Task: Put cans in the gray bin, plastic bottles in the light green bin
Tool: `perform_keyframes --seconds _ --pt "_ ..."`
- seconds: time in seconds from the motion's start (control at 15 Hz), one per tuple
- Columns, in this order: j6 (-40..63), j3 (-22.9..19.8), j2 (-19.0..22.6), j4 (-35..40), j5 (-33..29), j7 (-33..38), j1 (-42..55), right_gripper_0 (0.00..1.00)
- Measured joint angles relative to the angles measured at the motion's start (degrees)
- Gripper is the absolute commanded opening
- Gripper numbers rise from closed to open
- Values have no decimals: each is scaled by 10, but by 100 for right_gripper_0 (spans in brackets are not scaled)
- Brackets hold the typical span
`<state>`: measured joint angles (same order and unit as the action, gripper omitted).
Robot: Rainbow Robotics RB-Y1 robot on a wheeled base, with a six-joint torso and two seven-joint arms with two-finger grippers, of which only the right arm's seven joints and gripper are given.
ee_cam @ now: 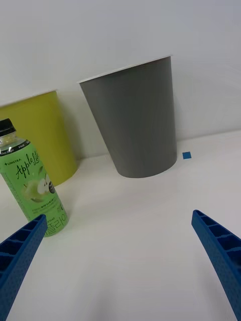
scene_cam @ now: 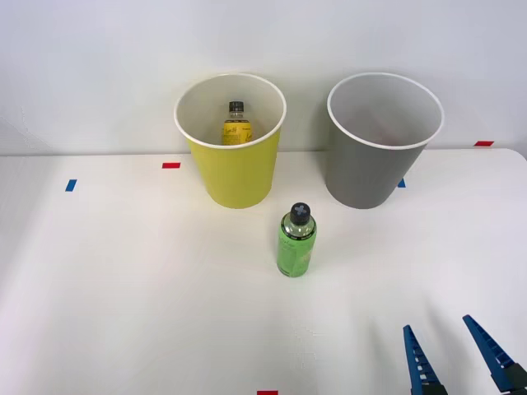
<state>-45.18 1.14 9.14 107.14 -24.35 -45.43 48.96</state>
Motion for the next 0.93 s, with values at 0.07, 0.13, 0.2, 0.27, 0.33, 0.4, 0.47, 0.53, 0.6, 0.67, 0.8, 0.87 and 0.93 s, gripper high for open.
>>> perform_keyframes --seconds 0.07,0.13,0.2,0.27,0.33,0.4,0.47,0.53,0.6,0.67,0.8,0.87,0.93 --pt "0 0 0 0 0 0 0 100" --pt "0 0 0 0 0 0 0 100" --pt "0 0 0 0 0 0 0 100" --pt "0 0 0 0 0 0 0 100" --pt "0 0 0 0 0 0 0 100" --pt "0 0 0 0 0 0 0 100" --pt "0 0 0 0 0 0 0 100" --pt "0 0 0 0 0 0 0 100" --pt "0 0 0 0 0 0 0 100" --pt "0 0 0 0 0 0 0 100" --pt "0 0 0 0 0 0 0 100" --pt "0 0 0 0 0 0 0 100" --pt "0 0 0 0 0 0 0 100"
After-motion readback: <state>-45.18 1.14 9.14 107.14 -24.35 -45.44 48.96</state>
